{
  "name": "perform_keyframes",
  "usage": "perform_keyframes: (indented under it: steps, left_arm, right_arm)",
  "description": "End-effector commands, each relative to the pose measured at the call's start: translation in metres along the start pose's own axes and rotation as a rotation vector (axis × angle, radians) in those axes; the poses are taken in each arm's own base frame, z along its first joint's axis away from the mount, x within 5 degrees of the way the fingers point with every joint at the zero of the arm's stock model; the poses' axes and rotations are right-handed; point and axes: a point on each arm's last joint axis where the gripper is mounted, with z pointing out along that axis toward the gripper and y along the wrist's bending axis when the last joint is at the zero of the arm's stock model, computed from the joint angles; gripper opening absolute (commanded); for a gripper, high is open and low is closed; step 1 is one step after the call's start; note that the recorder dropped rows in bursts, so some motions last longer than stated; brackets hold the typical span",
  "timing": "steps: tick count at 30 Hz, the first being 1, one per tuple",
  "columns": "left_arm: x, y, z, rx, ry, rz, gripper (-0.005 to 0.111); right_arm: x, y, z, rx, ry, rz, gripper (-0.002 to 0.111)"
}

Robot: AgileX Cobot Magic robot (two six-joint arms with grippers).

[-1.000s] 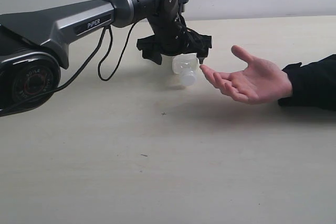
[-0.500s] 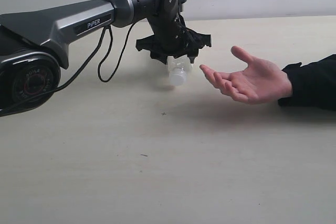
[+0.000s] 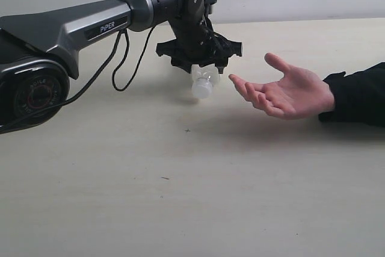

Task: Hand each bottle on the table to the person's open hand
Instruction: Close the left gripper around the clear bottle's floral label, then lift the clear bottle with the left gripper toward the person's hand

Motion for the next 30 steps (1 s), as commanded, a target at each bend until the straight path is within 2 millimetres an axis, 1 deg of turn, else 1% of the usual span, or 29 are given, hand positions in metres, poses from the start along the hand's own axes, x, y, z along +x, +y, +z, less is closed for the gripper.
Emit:
perform_keyframes:
  steps: [1, 10, 14, 20, 22, 24, 30]
  left_arm:
    - [-0.001, -0.002, -0.003, 0.003, -0.004, 0.010, 0.080]
    - [0.000, -0.002, -0.003, 0.000, 0.003, 0.013, 0.081]
    - [0.006, 0.001, 0.008, -0.016, 0.040, 0.034, 0.081]
    - [0.005, 0.000, 0.011, -0.004, 0.023, 0.032, 0.081]
    - [0.004, 0.000, 0.012, 0.001, 0.012, 0.032, 0.075]
    - [0.004, 0.000, 0.012, 0.002, 0.009, 0.032, 0.063]
    - [0.003, 0.001, 0.012, 0.000, 0.000, 0.033, 0.014]
  right_arm:
    - [0.002, 0.000, 0.000, 0.004, 0.000, -0.005, 0.000]
    - [0.002, 0.000, 0.000, 0.004, 0.000, -0.005, 0.000]
    - [0.002, 0.000, 0.000, 0.004, 0.000, -0.005, 0.000]
    - [0.002, 0.000, 0.000, 0.004, 0.000, -0.005, 0.000]
    - [0.002, 0.000, 0.000, 0.004, 0.000, -0.005, 0.000]
    - [0.002, 0.000, 0.000, 0.004, 0.000, -0.005, 0.000]
    - [0.002, 0.000, 0.000, 0.004, 0.000, -0.005, 0.000]
